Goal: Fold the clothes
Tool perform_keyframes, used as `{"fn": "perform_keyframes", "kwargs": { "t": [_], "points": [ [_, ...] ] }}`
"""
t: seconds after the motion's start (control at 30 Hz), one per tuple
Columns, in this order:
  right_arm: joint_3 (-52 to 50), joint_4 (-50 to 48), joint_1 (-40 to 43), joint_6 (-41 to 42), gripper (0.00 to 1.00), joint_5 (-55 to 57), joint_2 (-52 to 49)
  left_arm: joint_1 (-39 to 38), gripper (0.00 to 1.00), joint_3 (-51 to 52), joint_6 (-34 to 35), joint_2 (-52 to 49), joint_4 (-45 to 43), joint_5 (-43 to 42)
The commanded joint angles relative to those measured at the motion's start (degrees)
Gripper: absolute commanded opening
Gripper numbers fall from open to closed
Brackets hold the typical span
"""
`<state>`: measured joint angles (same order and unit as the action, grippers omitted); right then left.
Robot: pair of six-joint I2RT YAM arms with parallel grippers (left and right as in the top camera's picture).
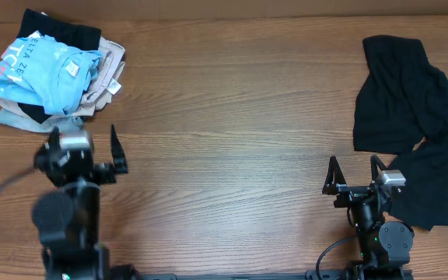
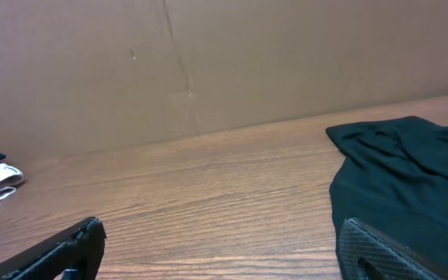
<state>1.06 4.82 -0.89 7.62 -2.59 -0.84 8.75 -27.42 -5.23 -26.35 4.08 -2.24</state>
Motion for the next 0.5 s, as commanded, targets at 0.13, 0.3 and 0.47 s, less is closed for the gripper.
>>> {"fn": "perform_keyframes", "kwargs": {
  "t": [0.13,0.3,0.47],
  "points": [
    [-0.6,-0.2,-0.4,-0.2,1.0,-0.1,0.7,0.2,1.0,15.2,7.9,14.1,-6.2,-0.8],
    [-0.6,-0.2,-0.4,-0.2,1.0,-0.1,0.7,-1.1,1.0,21.6,8.5,20.8,-8.9,-0.1],
    [-0.6,-0.2,-0.4,-0.2,1.0,-0.1,0.7,-3.4,1.0,25.7,8.5,25.7,-9.7,2.3]
  ]
}}
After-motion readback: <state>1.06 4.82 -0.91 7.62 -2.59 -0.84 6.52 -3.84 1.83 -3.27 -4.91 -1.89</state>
